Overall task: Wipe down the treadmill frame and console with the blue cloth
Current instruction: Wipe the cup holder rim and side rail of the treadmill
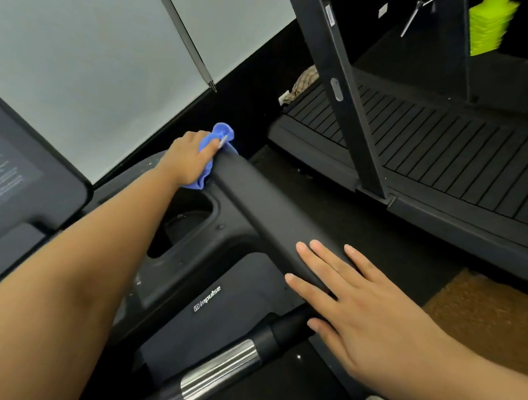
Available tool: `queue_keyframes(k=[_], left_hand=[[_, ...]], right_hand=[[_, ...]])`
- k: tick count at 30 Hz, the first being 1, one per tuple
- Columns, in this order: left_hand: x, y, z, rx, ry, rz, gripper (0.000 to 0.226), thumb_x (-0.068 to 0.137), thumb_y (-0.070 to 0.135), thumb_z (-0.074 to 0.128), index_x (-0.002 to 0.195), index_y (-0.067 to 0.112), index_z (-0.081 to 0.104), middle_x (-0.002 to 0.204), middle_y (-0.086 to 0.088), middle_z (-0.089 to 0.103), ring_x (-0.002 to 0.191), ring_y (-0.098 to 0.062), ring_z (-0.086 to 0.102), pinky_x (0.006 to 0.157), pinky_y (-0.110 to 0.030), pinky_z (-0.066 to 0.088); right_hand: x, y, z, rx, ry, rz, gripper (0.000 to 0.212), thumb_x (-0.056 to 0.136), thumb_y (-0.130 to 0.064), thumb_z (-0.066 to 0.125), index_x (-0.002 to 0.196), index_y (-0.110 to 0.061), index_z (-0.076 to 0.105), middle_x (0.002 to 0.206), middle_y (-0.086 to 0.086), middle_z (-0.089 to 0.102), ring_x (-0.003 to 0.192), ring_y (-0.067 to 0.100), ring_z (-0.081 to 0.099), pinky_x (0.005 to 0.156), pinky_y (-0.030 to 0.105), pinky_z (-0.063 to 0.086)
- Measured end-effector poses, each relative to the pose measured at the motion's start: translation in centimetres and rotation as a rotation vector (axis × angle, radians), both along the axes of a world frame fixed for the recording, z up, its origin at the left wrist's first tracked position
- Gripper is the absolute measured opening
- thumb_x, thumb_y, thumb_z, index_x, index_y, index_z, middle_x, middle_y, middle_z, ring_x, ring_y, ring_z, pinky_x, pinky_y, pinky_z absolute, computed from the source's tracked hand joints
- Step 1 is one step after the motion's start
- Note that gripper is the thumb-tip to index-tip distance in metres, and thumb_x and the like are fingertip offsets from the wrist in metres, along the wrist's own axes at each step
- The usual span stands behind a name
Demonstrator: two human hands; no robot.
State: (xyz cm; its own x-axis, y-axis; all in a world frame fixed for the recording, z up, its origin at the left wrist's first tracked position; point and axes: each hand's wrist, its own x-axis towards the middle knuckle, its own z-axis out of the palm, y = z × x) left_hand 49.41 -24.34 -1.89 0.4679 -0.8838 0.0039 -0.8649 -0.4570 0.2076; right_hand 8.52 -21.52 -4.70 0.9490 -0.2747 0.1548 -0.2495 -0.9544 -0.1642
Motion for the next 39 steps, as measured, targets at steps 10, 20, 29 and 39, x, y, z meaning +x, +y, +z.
queue_keyframes(k=[10, 20, 29, 39], left_hand=[[2.2, 3.3, -0.2, -0.035, 0.024, 0.251, 0.050, 0.095, 0.046, 0.029, 0.128, 0.014, 0.049, 0.135, -0.017, 0.048, 0.126, -0.033, 0.041, 0.105, -0.044, 0.034], [-13.7, 3.4, -0.2, -0.041, -0.014, -0.507, 0.040, 0.097, 0.043, 0.037, 0.127, 0.022, 0.054, 0.135, 0.006, 0.049, 0.129, -0.011, 0.038, 0.110, -0.023, 0.022], [-9.9, 0.3, -0.9, -0.131, -0.004, -0.208, 0.035, 0.098, 0.036, 0.041, 0.117, 0.013, 0.059, 0.120, -0.007, 0.058, 0.114, -0.023, 0.047, 0.095, -0.029, 0.031], [0.5, 0.3, 0.0, 0.010, -0.132, 0.287, 0.057, 0.097, 0.043, 0.024, 0.132, 0.002, 0.045, 0.137, -0.026, 0.042, 0.123, -0.043, 0.037, 0.106, -0.049, 0.029]], right_hand=[[0.1, 0.1, 0.1, -0.017, 0.035, -0.028, 0.060, 0.092, -0.040, 0.037, 0.148, -0.017, 0.032, 0.156, 0.007, 0.027, 0.145, 0.021, 0.021, 0.110, 0.045, 0.015], [0.1, 0.4, 0.4, -0.005, 0.036, -0.153, 0.063, 0.087, -0.039, 0.034, 0.142, -0.010, 0.041, 0.148, 0.016, 0.039, 0.137, 0.027, 0.039, 0.111, 0.039, 0.030], [5.6, -0.8, 1.8, 0.226, 0.014, -0.144, 0.062, 0.097, -0.033, 0.038, 0.150, -0.008, 0.018, 0.158, 0.014, 0.014, 0.147, 0.029, 0.012, 0.115, 0.044, 0.021], [10.8, -3.1, 1.1, 0.178, 0.119, -0.159, 0.066, 0.100, -0.041, 0.026, 0.152, -0.016, -0.006, 0.159, 0.015, -0.008, 0.146, 0.036, 0.000, 0.115, 0.047, 0.022]])
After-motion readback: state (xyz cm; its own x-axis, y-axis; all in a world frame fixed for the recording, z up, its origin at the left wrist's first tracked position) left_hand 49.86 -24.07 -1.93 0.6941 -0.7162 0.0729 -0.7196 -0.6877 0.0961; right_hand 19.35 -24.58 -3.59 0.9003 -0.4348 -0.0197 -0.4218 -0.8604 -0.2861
